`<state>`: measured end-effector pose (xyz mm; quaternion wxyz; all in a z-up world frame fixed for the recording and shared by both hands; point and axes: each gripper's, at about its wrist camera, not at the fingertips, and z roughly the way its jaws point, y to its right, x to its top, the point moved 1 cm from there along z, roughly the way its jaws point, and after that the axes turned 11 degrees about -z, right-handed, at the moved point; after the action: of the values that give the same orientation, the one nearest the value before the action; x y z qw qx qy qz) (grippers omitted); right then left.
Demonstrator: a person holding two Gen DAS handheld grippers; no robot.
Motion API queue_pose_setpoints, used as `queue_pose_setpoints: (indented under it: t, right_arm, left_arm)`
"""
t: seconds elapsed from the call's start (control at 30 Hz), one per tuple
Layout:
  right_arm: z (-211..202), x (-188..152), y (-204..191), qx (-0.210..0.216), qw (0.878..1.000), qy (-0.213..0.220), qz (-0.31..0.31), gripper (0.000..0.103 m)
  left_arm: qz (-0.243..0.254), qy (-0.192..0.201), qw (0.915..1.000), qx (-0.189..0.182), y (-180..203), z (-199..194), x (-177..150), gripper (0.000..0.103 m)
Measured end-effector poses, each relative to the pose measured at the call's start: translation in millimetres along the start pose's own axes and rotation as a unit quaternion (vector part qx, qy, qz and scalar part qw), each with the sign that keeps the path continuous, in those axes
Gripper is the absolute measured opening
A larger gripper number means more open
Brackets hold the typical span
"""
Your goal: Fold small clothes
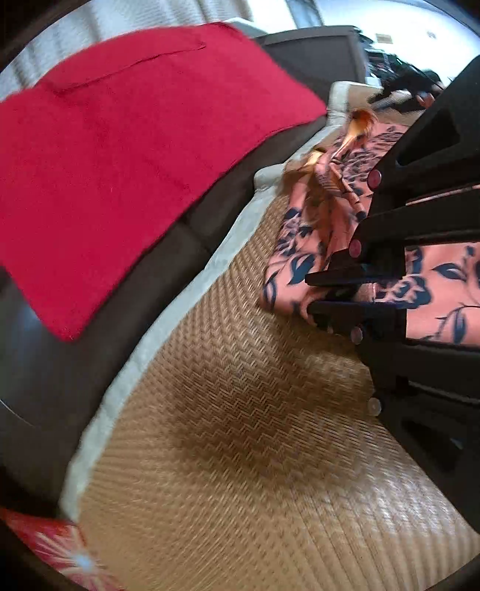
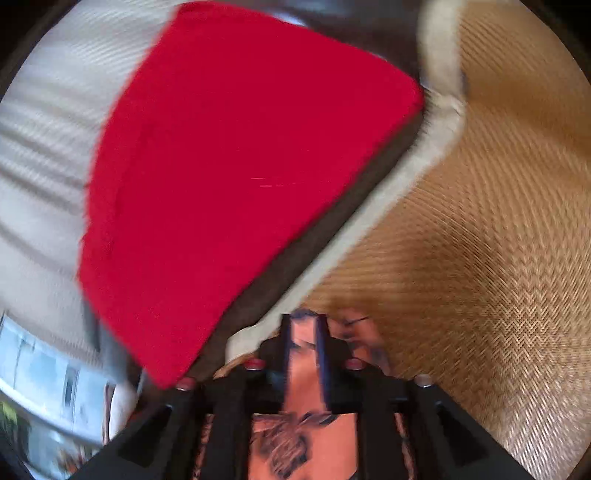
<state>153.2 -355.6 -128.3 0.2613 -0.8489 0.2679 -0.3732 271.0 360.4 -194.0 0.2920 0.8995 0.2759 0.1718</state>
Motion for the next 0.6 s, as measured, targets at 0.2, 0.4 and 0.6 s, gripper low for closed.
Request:
queue_pose_setpoints:
  t: [0.2, 0.4, 0.6]
  right_arm:
    - [-33, -13, -1, -0.019, 0.997, 0.053, -0.054, 0.06]
    - [-81, -56, -39, -0.011, 0.991, 0.035, -0.132, 0.06]
    - [-97, -112, -67, 0.049, 0.987, 0.001, -0.152, 0.059]
  left_arm:
    - [-0.015, 0.145, 0.9851, -0.092, -9, -62, -9, 0.035]
    - [0.014, 0.138, 0.9872, -0.079, 1, -96, -62, 0.073]
    - [0.118, 0.066, 0.9906, -0.024, 39, -65, -166, 0.073]
